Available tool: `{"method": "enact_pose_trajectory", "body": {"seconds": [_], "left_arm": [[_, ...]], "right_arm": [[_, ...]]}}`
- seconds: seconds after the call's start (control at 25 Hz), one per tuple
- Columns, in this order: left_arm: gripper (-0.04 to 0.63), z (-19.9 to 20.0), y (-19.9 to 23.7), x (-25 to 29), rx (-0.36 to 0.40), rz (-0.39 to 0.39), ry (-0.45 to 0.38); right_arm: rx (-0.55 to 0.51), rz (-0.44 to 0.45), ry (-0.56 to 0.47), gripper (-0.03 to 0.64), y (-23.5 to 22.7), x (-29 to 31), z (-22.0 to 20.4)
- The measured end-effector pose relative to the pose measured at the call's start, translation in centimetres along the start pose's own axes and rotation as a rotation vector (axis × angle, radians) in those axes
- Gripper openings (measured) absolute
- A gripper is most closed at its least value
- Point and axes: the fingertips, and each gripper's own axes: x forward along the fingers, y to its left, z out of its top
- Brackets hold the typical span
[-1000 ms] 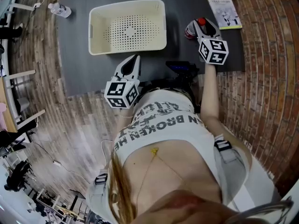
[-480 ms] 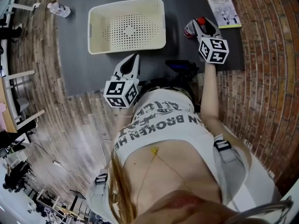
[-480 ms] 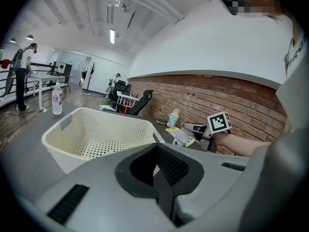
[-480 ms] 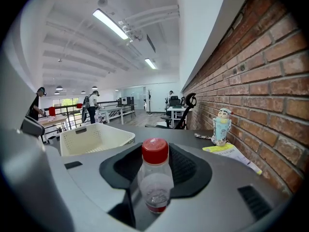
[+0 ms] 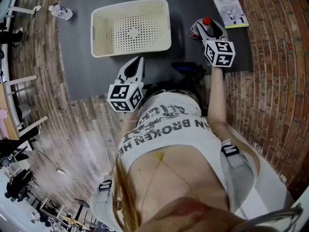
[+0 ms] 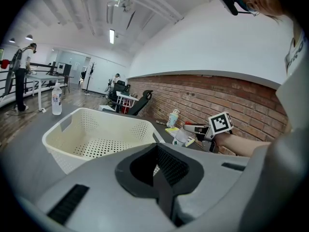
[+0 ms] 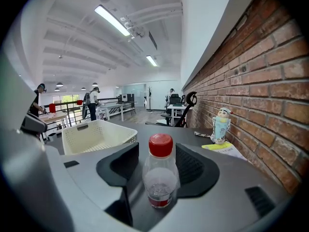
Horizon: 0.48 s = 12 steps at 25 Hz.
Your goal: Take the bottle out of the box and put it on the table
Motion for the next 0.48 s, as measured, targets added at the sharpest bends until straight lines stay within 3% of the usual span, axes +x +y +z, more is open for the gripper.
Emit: {"method": "enact_pose_trajectory", "body": {"seconds": [0.48], "left_arm": [[0.005, 0.2, 0.7, -0.2, 0.006, -0.028, 0.004]], "right_arm": [[0.080, -0.063, 0.007, 0.215, -0.4, -2.1, -0.9]]}}
